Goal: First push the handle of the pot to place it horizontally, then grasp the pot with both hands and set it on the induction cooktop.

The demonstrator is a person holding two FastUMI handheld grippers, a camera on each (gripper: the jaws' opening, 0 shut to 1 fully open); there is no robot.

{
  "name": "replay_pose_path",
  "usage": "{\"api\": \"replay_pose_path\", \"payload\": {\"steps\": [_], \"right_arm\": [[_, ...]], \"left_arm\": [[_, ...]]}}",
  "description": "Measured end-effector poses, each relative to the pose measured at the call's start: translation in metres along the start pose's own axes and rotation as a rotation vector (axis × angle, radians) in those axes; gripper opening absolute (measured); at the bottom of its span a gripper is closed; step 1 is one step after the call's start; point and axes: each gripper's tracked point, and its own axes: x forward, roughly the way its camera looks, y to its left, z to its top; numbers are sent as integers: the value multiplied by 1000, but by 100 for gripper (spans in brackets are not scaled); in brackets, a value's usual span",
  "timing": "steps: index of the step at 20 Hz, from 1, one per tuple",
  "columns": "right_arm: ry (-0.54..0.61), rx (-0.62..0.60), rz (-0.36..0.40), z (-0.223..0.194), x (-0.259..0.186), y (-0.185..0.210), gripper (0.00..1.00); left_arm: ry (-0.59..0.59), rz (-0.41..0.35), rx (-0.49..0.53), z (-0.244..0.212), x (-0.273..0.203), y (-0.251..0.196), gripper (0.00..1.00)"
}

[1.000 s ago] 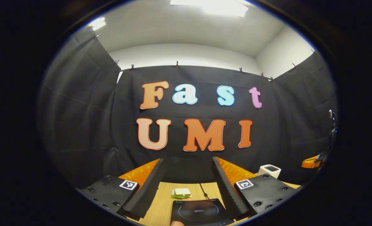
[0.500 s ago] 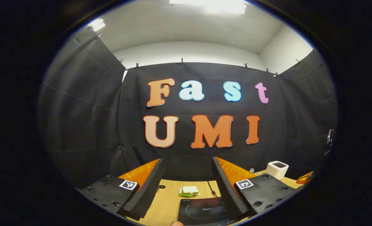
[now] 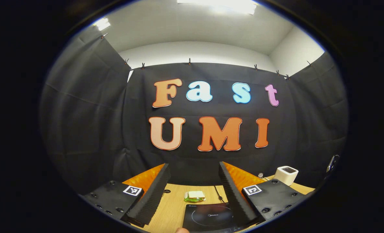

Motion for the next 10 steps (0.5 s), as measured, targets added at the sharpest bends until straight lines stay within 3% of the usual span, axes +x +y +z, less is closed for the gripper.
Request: {"api": "replay_pose_path", "payload": {"steps": [10], "right_arm": [[151, 40, 73, -66, 26, 12, 0]], "left_arm": [[20, 9, 13, -8, 4, -1, 98]]}}
